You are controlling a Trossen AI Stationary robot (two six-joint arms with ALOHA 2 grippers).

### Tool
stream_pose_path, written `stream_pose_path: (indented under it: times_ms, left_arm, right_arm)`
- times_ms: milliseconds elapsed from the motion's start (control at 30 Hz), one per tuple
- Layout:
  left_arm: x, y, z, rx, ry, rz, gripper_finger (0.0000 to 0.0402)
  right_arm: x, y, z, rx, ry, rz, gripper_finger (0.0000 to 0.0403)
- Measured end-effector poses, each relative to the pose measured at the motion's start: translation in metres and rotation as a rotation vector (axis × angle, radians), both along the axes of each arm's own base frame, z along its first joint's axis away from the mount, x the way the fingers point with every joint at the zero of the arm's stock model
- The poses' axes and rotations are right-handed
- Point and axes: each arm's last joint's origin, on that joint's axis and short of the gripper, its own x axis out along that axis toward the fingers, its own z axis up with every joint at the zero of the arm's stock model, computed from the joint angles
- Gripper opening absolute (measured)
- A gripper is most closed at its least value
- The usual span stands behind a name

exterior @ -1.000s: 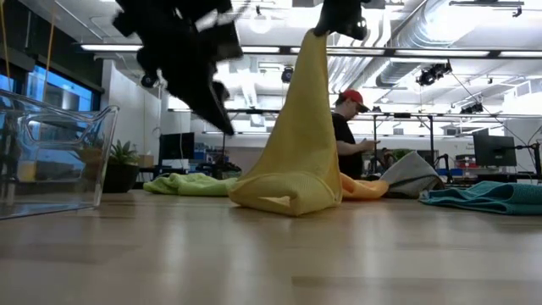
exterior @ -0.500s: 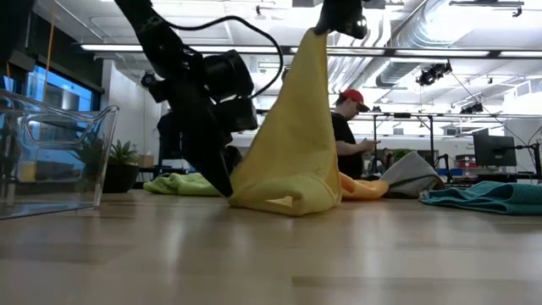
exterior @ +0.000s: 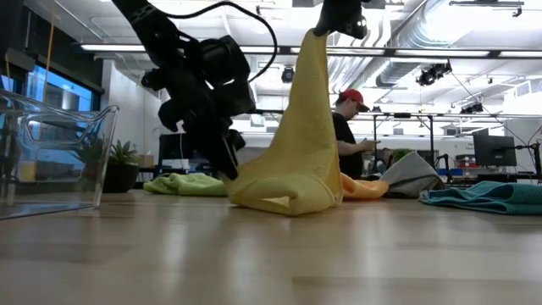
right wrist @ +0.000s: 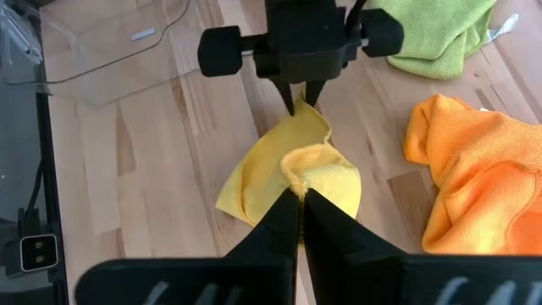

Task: Fold microfiber towels
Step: Fold the yellow towel

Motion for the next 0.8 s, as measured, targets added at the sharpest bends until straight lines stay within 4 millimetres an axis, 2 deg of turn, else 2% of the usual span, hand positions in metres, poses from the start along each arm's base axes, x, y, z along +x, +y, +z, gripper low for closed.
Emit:
stream_pose_path:
  times_ms: [100, 233, 300, 433, 600, 800]
  left_arm:
    - [-0.002, -0.002, -0.001, -0.038, 0.019, -0.027, 0.006]
    - [-0.004, -0.004, 0.0, -0.024, 0.047, -0.005, 0.0021]
    - [-0.009, -0.003, 0.008, -0.027, 0.046, 0.013, 0.0006]
    - [-0.021, -0.004, 0.028, -0.026, 0.052, 0.032, 0.0002]
    - [-0.038, -0.011, 0.081, 0.027, -0.015, 0.081, 0.0001]
    - [-0.056, -0.022, 0.158, 0.229, -0.158, 0.122, 0.0]
  right_arm:
    - [0.0, 0.0, 0.0, 0.0, 0.0, 0.0, 0.0]
    - [0.0, 0.0, 0.0, -0.002, 0.005, 0.002, 0.0]
    - [-0.002, 0.0, -0.001, -0.001, 0.027, 0.002, 0.0]
    - [-0.016, 0.0, 0.001, 0.0, 0.095, 0.0, 0.0]
    - [-0.042, 0.006, 0.005, -0.044, 0.216, 0.024, 0.0]
    - [-0.053, 0.011, -0.011, -0.182, 0.26, -0.039, 0.0]
